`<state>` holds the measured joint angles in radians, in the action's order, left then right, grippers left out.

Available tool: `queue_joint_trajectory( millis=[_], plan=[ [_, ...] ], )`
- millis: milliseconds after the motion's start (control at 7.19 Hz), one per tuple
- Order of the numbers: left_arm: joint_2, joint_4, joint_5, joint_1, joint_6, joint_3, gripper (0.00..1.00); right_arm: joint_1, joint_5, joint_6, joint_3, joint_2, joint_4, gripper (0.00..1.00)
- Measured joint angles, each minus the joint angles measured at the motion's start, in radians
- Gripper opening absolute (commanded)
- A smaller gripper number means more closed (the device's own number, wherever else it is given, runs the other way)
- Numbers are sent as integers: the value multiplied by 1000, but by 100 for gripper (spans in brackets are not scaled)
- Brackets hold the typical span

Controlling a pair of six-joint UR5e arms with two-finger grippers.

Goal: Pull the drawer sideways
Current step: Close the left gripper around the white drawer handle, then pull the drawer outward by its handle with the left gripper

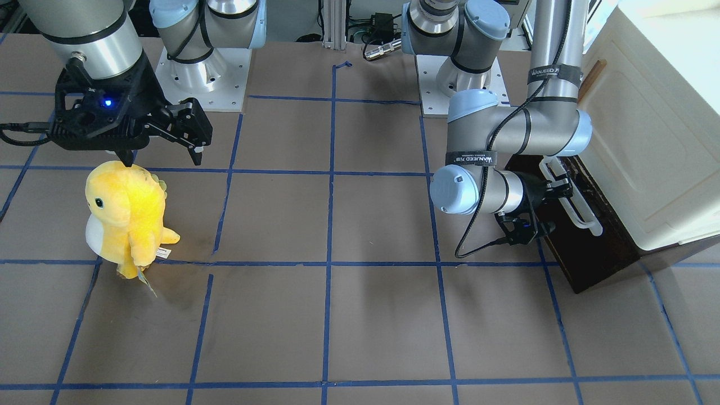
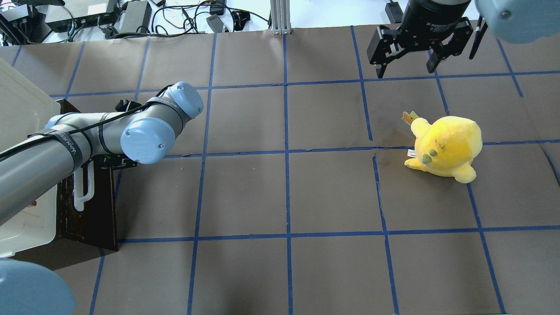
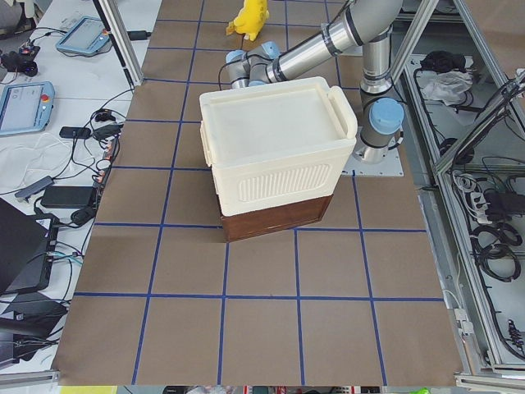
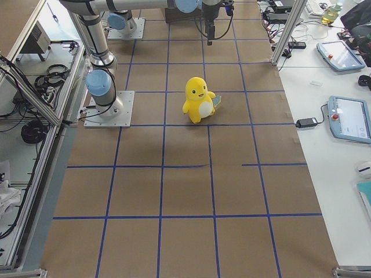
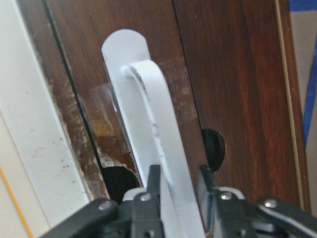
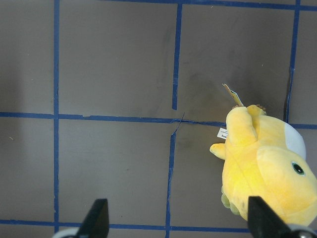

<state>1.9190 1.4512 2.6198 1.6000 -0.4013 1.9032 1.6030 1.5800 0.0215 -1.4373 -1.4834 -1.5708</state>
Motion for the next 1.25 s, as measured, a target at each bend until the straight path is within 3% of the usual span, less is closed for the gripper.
queue_joint_trajectory(
  millis=[1252],
  plan=[
    [3, -4, -4, 12, 2, -8, 29, 0, 0, 0, 0, 0, 0, 100]
  ],
)
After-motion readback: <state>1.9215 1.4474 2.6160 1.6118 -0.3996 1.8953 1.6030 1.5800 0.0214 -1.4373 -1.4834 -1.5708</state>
